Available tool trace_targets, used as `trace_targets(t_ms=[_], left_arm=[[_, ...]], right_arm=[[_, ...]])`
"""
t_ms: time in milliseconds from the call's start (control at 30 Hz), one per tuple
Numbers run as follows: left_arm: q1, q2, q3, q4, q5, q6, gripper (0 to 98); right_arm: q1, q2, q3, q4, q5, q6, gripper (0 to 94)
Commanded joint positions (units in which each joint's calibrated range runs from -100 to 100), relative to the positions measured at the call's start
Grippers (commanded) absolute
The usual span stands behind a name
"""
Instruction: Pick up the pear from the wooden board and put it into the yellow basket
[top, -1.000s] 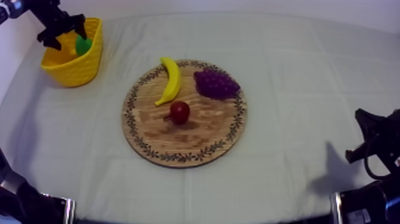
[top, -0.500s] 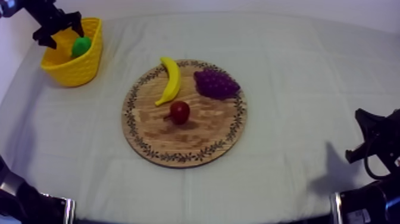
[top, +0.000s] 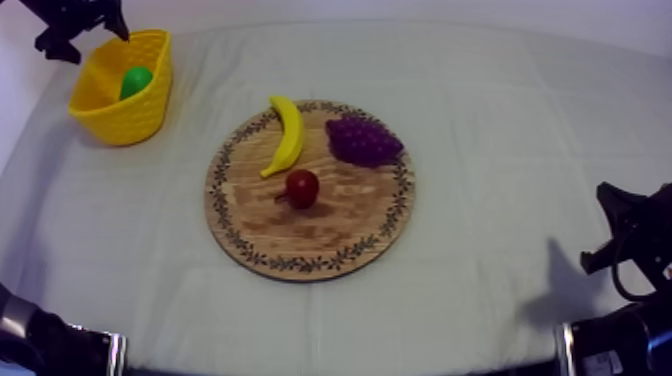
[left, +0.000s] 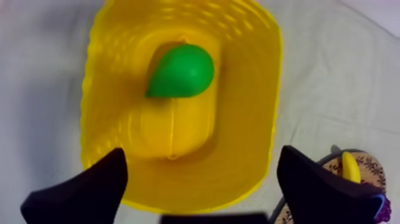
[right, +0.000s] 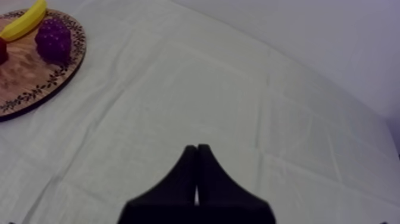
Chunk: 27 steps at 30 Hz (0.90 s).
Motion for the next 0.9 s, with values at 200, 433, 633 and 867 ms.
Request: trace_targets(t_ms=[200,433,633,867], left_arm=[[-1.06,-10.81,5.46,0.09,2.18,0.46,94.7],[-2.64,-20.39,12.93,-0.09,1.7,-0.25,94.8],[-2.9,-28.5,18.34,-0.15,0.64,-0.79,93.0],[-2.72,-37.04,24.79,0.28,-0.16,-0.67,88.6]], right_arm=[[0.0,-0.03,-0.02,0.01,0.02,0.02,0.2],[0.0,-0.03,-0.02,0.01,0.02,0.02,0.2],[0.0,-0.03,-0.02,0.01,0.02,0.02,0.2],[0.0,-0.03,-0.02,0.01,0.02,0.02,0.2]])
